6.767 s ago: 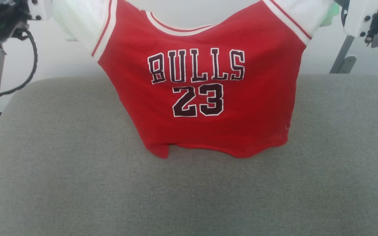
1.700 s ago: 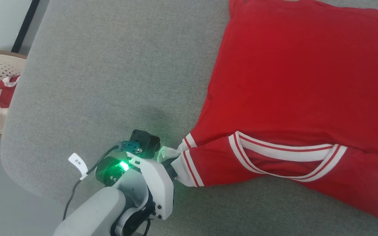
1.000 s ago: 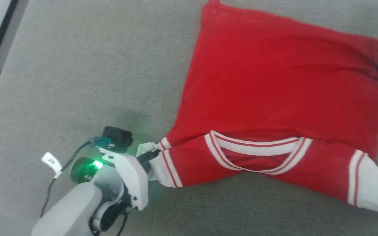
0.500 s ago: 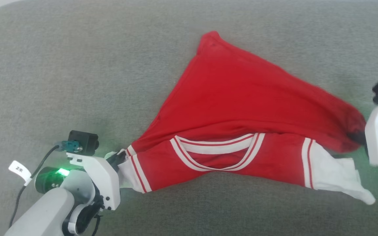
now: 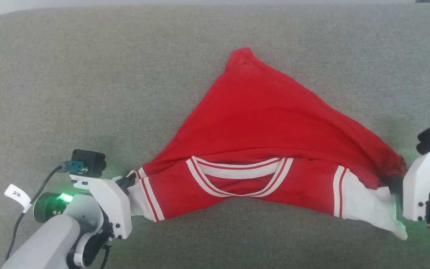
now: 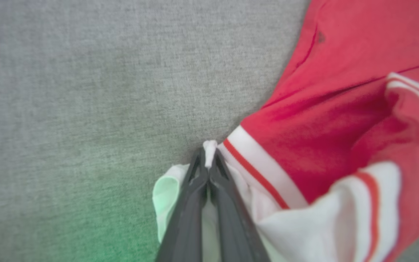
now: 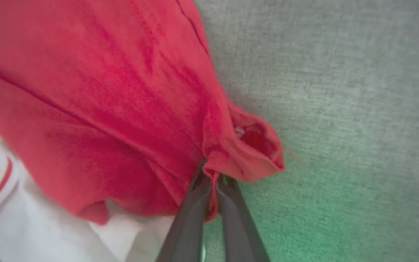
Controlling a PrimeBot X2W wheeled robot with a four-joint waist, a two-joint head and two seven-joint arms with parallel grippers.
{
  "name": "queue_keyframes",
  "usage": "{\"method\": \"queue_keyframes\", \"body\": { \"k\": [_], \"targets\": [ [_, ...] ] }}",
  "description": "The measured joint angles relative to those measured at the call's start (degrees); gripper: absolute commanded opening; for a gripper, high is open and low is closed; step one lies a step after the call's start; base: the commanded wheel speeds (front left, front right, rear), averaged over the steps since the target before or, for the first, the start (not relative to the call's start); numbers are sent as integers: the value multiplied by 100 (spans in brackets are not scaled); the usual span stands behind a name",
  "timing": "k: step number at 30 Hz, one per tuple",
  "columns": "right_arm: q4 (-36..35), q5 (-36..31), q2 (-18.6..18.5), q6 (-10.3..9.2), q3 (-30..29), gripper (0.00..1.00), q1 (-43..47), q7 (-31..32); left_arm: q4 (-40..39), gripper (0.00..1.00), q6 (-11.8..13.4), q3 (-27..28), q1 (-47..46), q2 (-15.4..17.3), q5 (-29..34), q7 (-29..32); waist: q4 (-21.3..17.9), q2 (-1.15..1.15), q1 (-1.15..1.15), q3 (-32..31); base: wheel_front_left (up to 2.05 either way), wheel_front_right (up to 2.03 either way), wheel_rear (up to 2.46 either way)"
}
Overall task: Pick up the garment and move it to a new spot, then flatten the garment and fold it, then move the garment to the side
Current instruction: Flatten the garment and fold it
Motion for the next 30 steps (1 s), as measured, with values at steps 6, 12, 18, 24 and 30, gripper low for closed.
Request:
{"method": "queue_keyframes", "body": {
  "k": [6,12,18,24,30],
  "targets": [
    [-348,-136,163,25,-210,100,177,33,74,0,64,25,25,-33,-37,-49,-14,0,0,-81,0,0,0],
    [-1187,-310,235,-4,-735,100,541,219,79,0,115,34,98,-67,-68,-82,34,0,0,-169,0,0,0],
    [-2130,-471,442,-4,-1028,100,530,339,32,0,141,10,119,-112,-86,-85,161,0,0,-168,0,0,0],
    [-2237,-653,398,-3,-705,100,-179,123,40,0,105,-73,43,-269,-74,-103,400,-1,0,-76,0,0,0],
    [-1532,-679,165,-4,-33,100,-1288,-141,136,0,-20,-237,-181,-531,9,-164,780,-1,0,62,0,0,0]
  ]
}}
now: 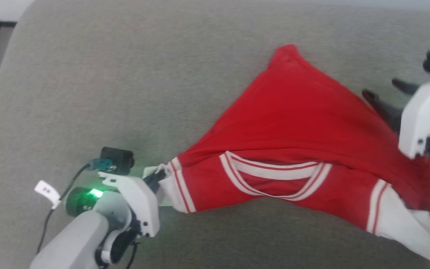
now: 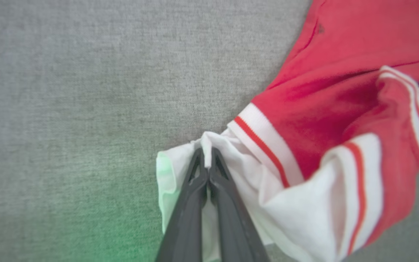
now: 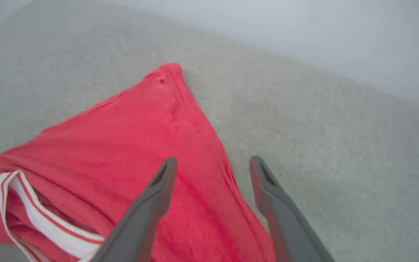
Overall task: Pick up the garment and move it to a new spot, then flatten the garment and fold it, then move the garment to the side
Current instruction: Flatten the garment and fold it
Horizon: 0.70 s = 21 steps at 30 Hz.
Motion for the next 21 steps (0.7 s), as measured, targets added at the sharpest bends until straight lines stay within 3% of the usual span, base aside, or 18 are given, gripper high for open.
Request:
{"method": "queue_keyframes", "body": {
  "k": [11,21],
  "targets": [
    [2285,124,-157,-1,1424,100,-2007,-285,491,0,-397,-356,-497,-690,98,-189,898,0,0,294,0,0,0],
    [4025,423,-278,-1,2907,100,-3093,419,972,0,-703,-467,-783,-1095,97,-404,1448,0,0,531,0,0,0]
  ]
}}
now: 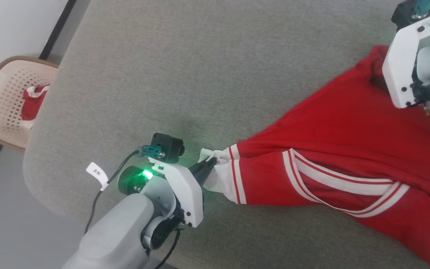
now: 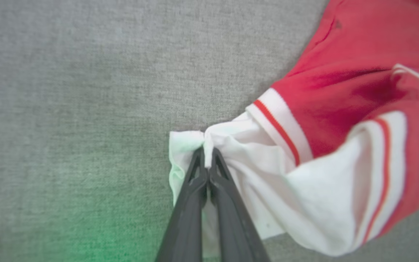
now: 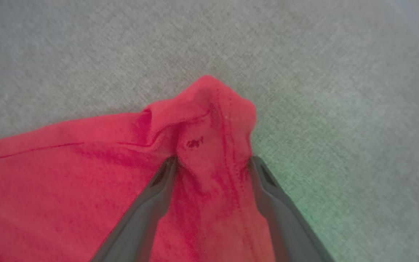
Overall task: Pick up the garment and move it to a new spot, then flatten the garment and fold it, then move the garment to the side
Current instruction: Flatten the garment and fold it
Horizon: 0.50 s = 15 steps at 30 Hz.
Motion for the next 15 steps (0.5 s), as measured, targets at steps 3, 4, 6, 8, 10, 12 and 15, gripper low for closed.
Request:
{"method": "queue_keyframes", "body": {
  "k": [3,4,6,8,10,12,15],
  "targets": [
    [333,235,11,0,243,100,-222,311,140,0,-73,-5,-30,-93,-10,-66,66,0,0,30,0,0,0],
    [425,316,12,-1,300,100,-282,408,183,0,-85,-18,-49,-115,-14,-80,76,0,0,31,0,0,0],
    [468,480,-13,-2,433,0,-354,515,272,0,-123,-15,-82,-136,-37,-112,81,0,0,28,0,0,0],
    [498,571,-37,0,552,0,-414,552,343,0,-158,-11,-104,-144,-44,-130,60,0,0,20,0,0,0],
    [504,661,-47,4,631,0,-422,437,404,0,-172,5,-126,-133,-58,-131,17,0,0,6,0,0,0],
    [503,758,-47,4,708,0,-474,325,430,0,-242,25,-143,-85,-110,-109,-44,0,0,-21,0,0,0],
    [477,857,-47,4,773,0,-493,191,436,0,-308,74,-182,-2,-199,14,-123,0,0,-62,0,0,0]
  ]
}}
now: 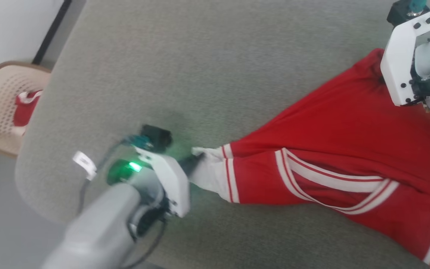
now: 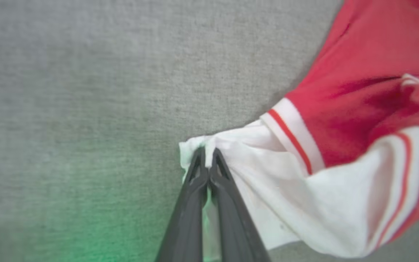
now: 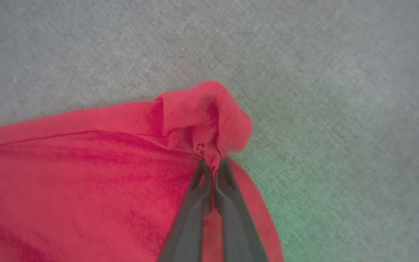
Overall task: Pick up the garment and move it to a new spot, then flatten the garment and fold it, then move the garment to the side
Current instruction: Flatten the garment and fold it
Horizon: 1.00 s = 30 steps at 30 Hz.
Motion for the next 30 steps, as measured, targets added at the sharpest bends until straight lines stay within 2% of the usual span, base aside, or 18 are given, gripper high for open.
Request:
{"method": "queue_keyframes", "body": {
  "k": [2,9,13,18,24,30],
  "targets": [
    [-36,86,-36,1,53,0,-32,-148,-24,0,4,63,-105,174,-3,132,-94,0,0,-55,0,0,0],
    [-501,322,-266,0,342,0,-177,-669,-471,0,278,400,-515,1055,-30,661,-515,0,0,-365,0,0,0],
    [-709,491,-444,-1,378,0,-197,-995,-878,0,392,565,-812,1553,2,1004,-790,0,0,-615,0,0,0],
    [-910,706,-537,0,272,0,-248,-1348,-1298,0,485,733,-1209,2001,45,1345,-1121,0,0,-972,0,0,0],
    [-1156,846,-628,0,1,0,-252,-1674,-1414,0,417,850,-1856,2288,127,1651,-1523,0,0,-1516,0,0,0],
    [-1372,848,-723,0,-265,0,-254,-1766,-1194,0,280,824,-2541,2264,234,1861,-1808,0,0,-1917,0,0,0]
  ]
}}
